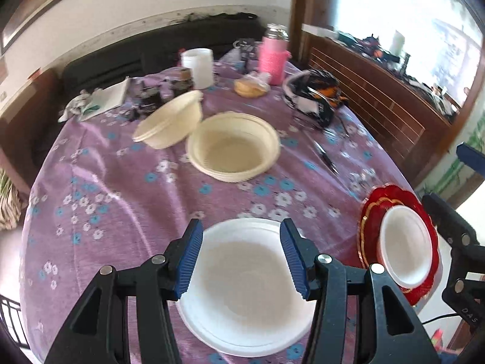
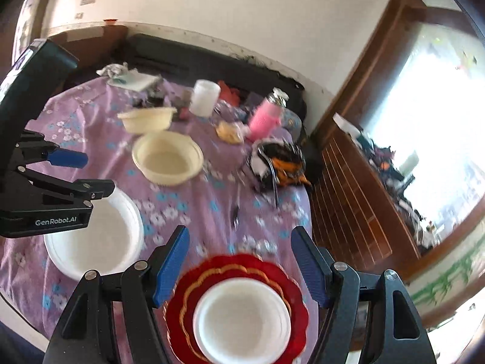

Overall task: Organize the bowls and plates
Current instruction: 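Move the left gripper to the beige ribbed bowl with a tab, then close the left gripper on the beige bowl's rim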

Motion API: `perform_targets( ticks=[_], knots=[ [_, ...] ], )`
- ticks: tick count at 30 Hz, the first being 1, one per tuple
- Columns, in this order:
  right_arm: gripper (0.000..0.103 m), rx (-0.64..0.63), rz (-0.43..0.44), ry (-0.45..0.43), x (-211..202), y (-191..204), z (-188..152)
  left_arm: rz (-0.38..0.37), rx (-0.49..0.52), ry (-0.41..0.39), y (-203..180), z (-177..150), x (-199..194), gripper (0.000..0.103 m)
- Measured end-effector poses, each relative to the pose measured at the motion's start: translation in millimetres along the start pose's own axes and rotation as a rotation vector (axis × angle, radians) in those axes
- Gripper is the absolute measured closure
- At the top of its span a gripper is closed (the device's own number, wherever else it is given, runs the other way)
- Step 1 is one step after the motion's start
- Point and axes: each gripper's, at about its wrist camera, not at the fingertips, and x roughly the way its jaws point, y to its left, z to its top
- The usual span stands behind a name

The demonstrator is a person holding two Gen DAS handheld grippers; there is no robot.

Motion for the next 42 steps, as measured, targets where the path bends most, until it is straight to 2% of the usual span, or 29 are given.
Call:
perform_targets(
  ticks=[6,12,14,15,16,18,20,25,27,31,35,38,41,42],
  knots=[
    [0.029,-0.042,0.016,-0.063,-1.4,16.1,25.1,0.029,-0.044,-0.004,20.6,0.3,-1.2,0.048],
    [0.029,-0.061,0.05,-0.083,1.5,26.2,38.2,0.034,-0.07,0.012,32.8,1.0,4.8,0.047],
    [0.029,-0.021,0.145,-0.052,8.8,20.1,42.2,0.021,-0.088,0.032,38.7,3.7,10.6,0.046],
    [0.029,0.035,0.227,-0.018,15.7,12.3,44.5,0.017,-0.097,0.044,42.6,6.0,14.3,0.046],
    [0.029,0.133,0.35,0.043,29.1,-1.8,46.5,0.014,-0.1,0.054,45.5,8.4,17.6,0.045],
    [0.029,0.254,0.48,0.123,50.1,-18.6,47.7,0.002,-0.113,0.069,52.0,14.8,24.4,0.044],
    [0.029,0.33,0.533,0.166,70.5,-33.9,47.9,-0.021,-0.137,0.093,59.9,20.5,33.5,0.043],
    [0.03,0.502,0.595,0.246,113.2,-59.4,53.3,-0.066,-0.197,0.161,83.1,41.4,63.9,0.044],
    [0.038,0.515,0.592,0.255,125.9,-60.9,60.0,-0.079,-0.223,0.179,88.8,47.6,73.5,0.044],
    [0.042,0.573,0.627,0.301,161.3,-60.2,72.1,-0.138,-0.308,0.211,97.1,61.6,97.3,0.044],
    [0.044,0.592,0.586,0.34,192.8,-54.7,77.5,-0.133,-0.398,0.255,100.3,68.5,126.0,0.044],
    [0.044,0.617,0.58,0.353,201.3,-54.5,74.9,-0.142,-0.476,0.289,102.5,70.7,146.8,0.044],
    [0.044,0.604,0.572,0.356,204.9,-53.6,72.7,-0.122,-0.493,0.32,96.8,74.1,166.7,0.044],
    [0.044,0.605,0.575,0.359,205.9,-53.7,71.8,-0.125,-0.483,0.335,93.1,74.7,173.9,0.056]
  ],
)
